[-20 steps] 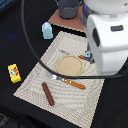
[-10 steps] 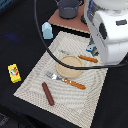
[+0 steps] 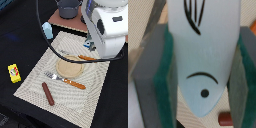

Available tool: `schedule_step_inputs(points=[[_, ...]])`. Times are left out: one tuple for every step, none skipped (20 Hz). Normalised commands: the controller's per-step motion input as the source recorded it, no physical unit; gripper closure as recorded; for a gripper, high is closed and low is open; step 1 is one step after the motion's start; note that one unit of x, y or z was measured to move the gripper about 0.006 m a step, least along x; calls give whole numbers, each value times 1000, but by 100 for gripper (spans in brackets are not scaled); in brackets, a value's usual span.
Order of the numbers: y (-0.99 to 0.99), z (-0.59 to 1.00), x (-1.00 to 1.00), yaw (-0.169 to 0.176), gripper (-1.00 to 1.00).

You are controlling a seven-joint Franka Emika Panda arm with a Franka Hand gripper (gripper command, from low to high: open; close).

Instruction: Interact with the objects in diverse but meaningful ways.

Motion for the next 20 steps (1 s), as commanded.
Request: schedule_step_inputs(points=[[626,-257,-663,13,100],[623,-260,-660,15,100],[623,-260,-660,15,100],[620,-254,-666,16,100],[629,-254,-669,13,100],[640,-234,-680,9,100],[654,-203,-700,2,100],[660,-171,-717,0,100],[666,-200,-711,0,100],[674,-231,-691,0,100],[657,-217,-666,0,100],[646,-211,-663,0,100],[637,-211,-657,0,100],[634,-209,-657,0,100],[637,-200,-657,0,100],[637,-197,-657,0,100],[634,-206,-654,0,100],[631,-214,-651,0,100],[629,-223,-649,0,100],[623,-220,-646,0,100]])
